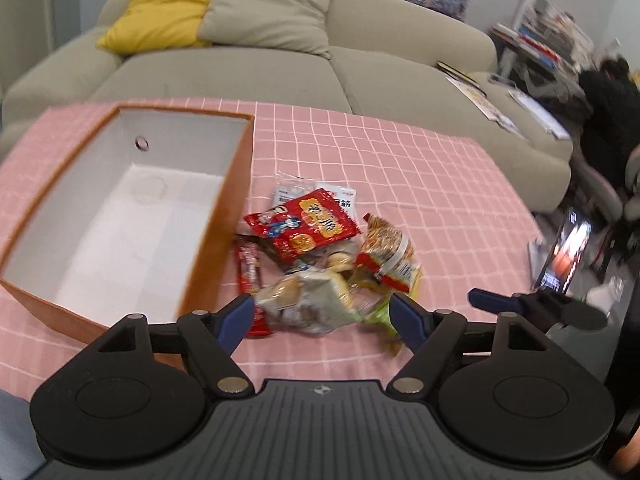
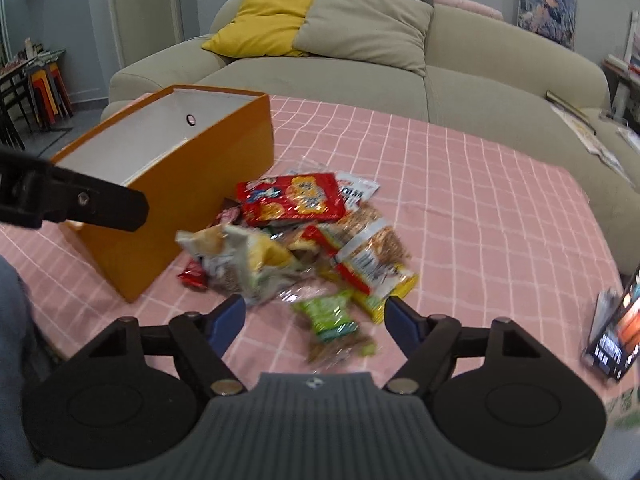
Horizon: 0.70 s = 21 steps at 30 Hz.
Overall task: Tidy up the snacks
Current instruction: 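Grasp the white-yellow bread bag with left tool while right tool grasps striped snack bag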
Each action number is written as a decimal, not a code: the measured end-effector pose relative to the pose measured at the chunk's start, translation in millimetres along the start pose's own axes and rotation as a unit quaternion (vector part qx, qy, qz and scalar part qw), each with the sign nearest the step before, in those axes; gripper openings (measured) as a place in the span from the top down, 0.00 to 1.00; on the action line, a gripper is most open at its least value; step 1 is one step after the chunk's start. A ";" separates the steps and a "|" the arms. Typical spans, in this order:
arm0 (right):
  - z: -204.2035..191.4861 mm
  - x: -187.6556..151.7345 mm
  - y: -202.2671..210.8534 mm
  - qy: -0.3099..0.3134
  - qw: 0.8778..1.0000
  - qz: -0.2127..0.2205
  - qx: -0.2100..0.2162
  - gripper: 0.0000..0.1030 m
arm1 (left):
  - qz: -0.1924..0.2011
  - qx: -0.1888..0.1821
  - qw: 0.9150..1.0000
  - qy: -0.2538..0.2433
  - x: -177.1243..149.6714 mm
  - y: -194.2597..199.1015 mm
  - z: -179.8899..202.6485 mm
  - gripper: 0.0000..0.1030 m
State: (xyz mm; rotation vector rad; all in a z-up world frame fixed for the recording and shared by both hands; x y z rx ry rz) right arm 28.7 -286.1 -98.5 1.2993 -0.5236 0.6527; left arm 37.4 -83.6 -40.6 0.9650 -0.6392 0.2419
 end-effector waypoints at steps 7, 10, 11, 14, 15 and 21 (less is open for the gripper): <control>3.4 17.3 -37.8 0.039 0.999 0.008 -0.009 0.28 | -0.024 0.036 0.998 0.050 13.3 -41.2 -11.0 0.08; 2.0 22.1 -53.8 0.059 0.998 0.008 -0.004 0.28 | -0.046 0.044 0.994 0.084 14.2 -59.1 -18.7 0.08; 0.9 23.2 -59.1 0.069 0.998 0.009 -0.003 0.27 | -0.050 0.043 0.993 0.100 14.1 -63.7 -22.0 0.08; -1.3 24.5 -72.7 0.096 0.995 0.011 0.000 0.24 | -0.055 0.053 0.987 0.138 13.2 -74.6 -30.9 0.08; -1.2 25.2 -77.2 0.102 0.995 0.010 0.003 0.24 | -0.057 0.061 0.986 0.147 13.4 -77.7 -33.0 0.08; 1.5 30.8 -100.2 0.114 0.993 0.004 0.019 0.24 | -0.082 0.082 0.980 0.161 12.0 -98.4 -38.6 0.08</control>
Point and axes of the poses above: each gripper's, at about its wrist camera, not at the fingertips, and y roughly against the way its jaws point, z to its right, x to its top, the point moved 1 cm from there along -y, roughly the way its jaws point, and after that the axes turned 15 degrees about -x, right-handed, at the moved point
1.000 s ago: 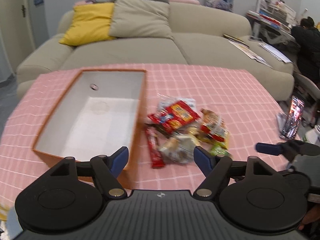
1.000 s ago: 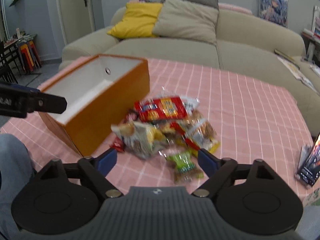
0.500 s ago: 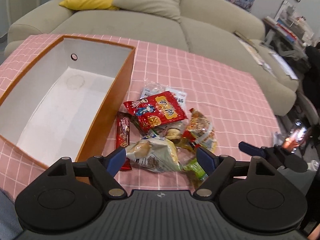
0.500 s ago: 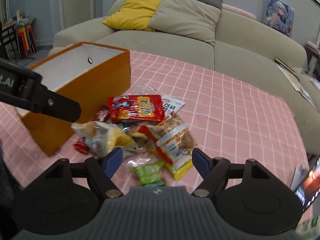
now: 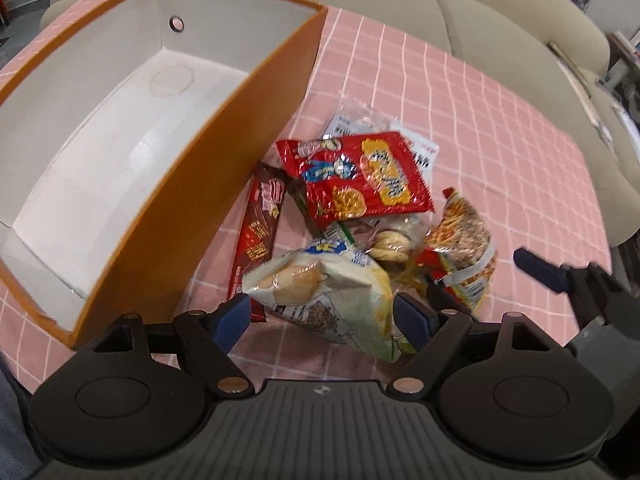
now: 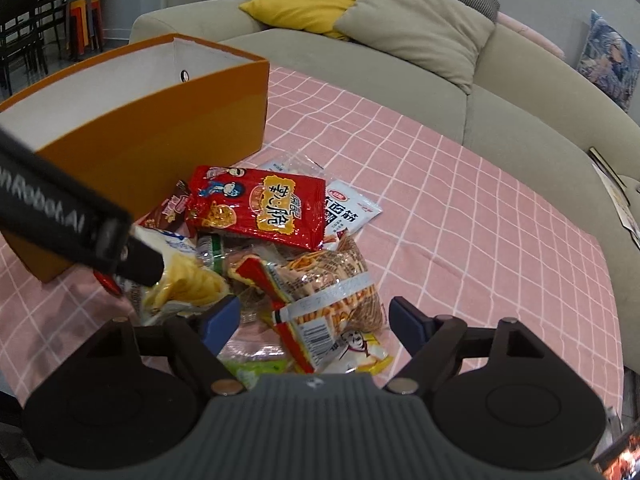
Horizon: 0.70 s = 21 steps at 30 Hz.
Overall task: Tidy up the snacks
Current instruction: 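Grasp the white-yellow bread bag with left tool while right tool grasps striped snack bag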
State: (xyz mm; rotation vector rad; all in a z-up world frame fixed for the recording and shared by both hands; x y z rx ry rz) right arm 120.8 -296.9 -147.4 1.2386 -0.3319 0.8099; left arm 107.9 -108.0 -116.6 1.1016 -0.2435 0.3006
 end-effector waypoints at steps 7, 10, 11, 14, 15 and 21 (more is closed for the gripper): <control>-0.1 0.4 -15.2 -0.001 1.000 -0.011 0.017 0.36 | -0.013 0.005 1.000 -0.002 0.0 -15.9 -1.0 0.08; 0.1 0.1 -18.1 -0.002 1.000 -0.011 0.016 0.46 | -0.022 0.002 1.000 0.001 -1.0 -23.7 -2.7 0.16; 0.7 -0.3 -18.8 -0.003 1.000 -0.013 0.018 0.47 | -0.024 0.001 1.000 0.001 -1.6 -25.4 -3.2 0.20; 1.1 -1.1 -19.2 -0.003 1.000 -0.013 0.018 0.51 | -0.023 -0.005 1.000 -0.004 -3.8 -28.0 -2.3 0.26; 1.4 -1.7 -18.8 -0.002 1.000 -0.013 0.017 0.52 | -0.022 -0.005 1.000 -0.007 -4.1 -28.4 -1.3 0.28; 0.2 -1.0 -17.1 0.002 1.000 -0.015 0.014 0.61 | -0.023 -0.006 0.999 -0.027 -4.5 -28.3 2.1 0.46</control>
Point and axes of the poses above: each gripper's, at about its wrist camera, not at the fingertips, and y roughly against the way its jaws point, z to its right, x to its top, the point moved 1 cm from there along -y, roughly the way its jaws point, and after that the axes turned 15 degrees about -x, right-handed, at the moved point
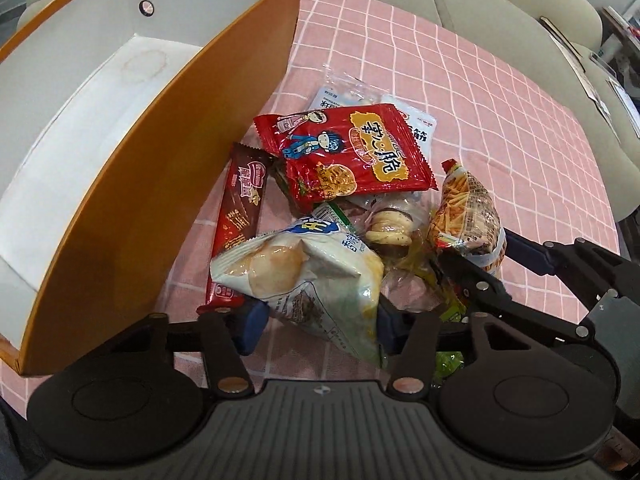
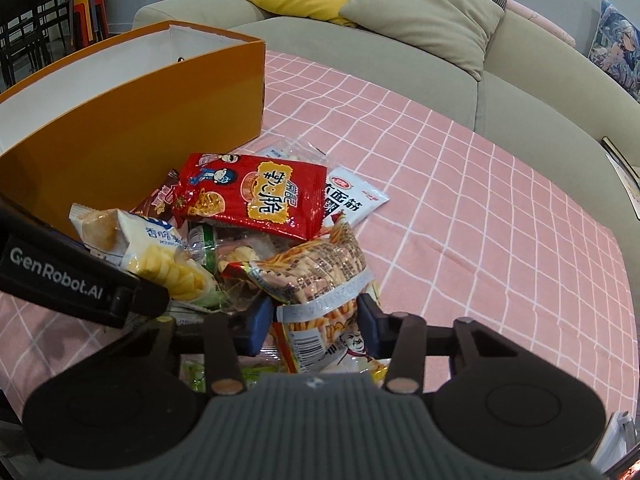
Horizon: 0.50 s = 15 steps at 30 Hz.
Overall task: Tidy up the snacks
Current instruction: 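Grasp the white-yellow bread bag with left tool while right tool grasps striped snack bag, then carry both bags over the box and open both tools to drop them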
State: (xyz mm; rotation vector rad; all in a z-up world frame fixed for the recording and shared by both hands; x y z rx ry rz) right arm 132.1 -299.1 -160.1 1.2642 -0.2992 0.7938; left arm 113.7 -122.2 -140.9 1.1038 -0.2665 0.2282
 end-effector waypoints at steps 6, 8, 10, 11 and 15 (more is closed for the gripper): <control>-2.4 3.1 9.2 0.007 1.000 0.000 0.001 0.66 | 0.005 0.002 1.000 -0.026 -0.9 6.0 5.4 0.56; -3.1 4.0 15.0 0.008 1.000 0.002 0.000 0.67 | 0.011 0.001 0.999 -0.035 -3.0 12.2 7.0 0.57; -3.2 5.0 20.8 0.005 1.000 0.002 -0.001 0.67 | 0.016 0.003 0.999 -0.049 -4.7 19.1 9.9 0.58; -3.1 5.5 23.8 0.002 1.000 0.001 -0.001 0.67 | 0.017 0.007 0.998 -0.056 -5.3 22.5 11.7 0.58; -0.7 7.0 38.3 -0.022 1.000 0.000 0.000 0.67 | 0.026 0.011 0.997 -0.078 -8.4 38.7 15.6 0.59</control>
Point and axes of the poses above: each gripper's, at about its wrist camera, not at the fingertips, and y roughly against the way its jaws point, z to its right, x to its top, the point moved 1 cm from there along -y, roughly the way its jaws point, and after that the axes turned 15 degrees about -x, right-handed, at the moved point
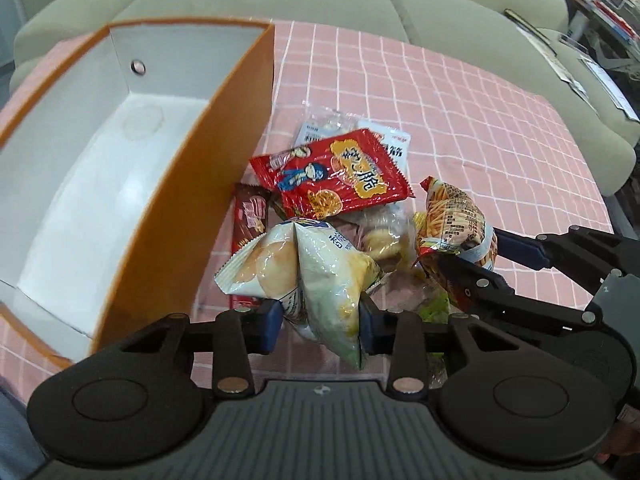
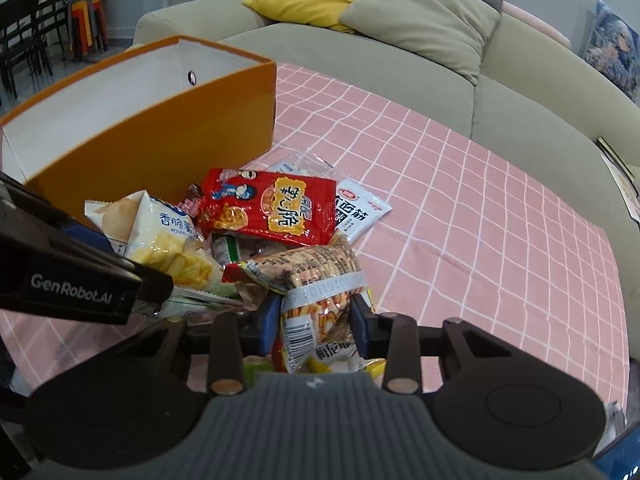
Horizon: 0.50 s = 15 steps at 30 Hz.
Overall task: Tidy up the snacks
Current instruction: 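Carry both bags over the box and open both tools to drop them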
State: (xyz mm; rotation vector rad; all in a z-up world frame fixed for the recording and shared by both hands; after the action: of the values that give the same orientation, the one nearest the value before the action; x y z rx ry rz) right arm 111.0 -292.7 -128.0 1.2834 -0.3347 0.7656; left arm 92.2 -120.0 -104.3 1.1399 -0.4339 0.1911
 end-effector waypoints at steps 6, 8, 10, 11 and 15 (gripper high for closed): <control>-1.6 -1.9 25.5 -0.025 1.000 0.009 0.002 0.67 | 0.022 0.000 0.999 -0.034 -3.2 25.5 3.7 0.60; -2.8 -2.6 33.7 -0.032 0.999 0.011 0.003 0.67 | 0.030 -0.001 0.999 -0.041 -4.3 35.1 4.3 0.60; -4.9 -2.4 41.9 -0.037 0.999 0.013 0.005 0.67 | 0.038 -0.002 0.998 -0.048 -5.2 43.7 4.6 0.60; -6.2 -2.0 45.9 -0.039 0.999 0.014 0.005 0.67 | 0.042 -0.003 0.998 -0.050 -5.5 47.3 4.5 0.60; -11.6 1.3 64.2 -0.049 0.999 0.021 0.011 0.67 | 0.055 -0.008 0.996 -0.063 -8.5 65.8 2.9 0.60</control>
State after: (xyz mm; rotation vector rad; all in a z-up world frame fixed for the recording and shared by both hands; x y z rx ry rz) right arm 66.4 -275.9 -83.4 1.3407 -0.4341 0.7455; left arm 59.9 -94.8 -51.9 1.1161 -0.6090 0.2121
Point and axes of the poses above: each gripper's, at about its wrist camera, not at the fingertips, and y roughly against the way its jaws point, z to its right, x to its top, the point moved 1 cm from there along -y, roughly the way its jaws point, and after that the axes turned 15 degrees about -x, right-handed, at the moved point
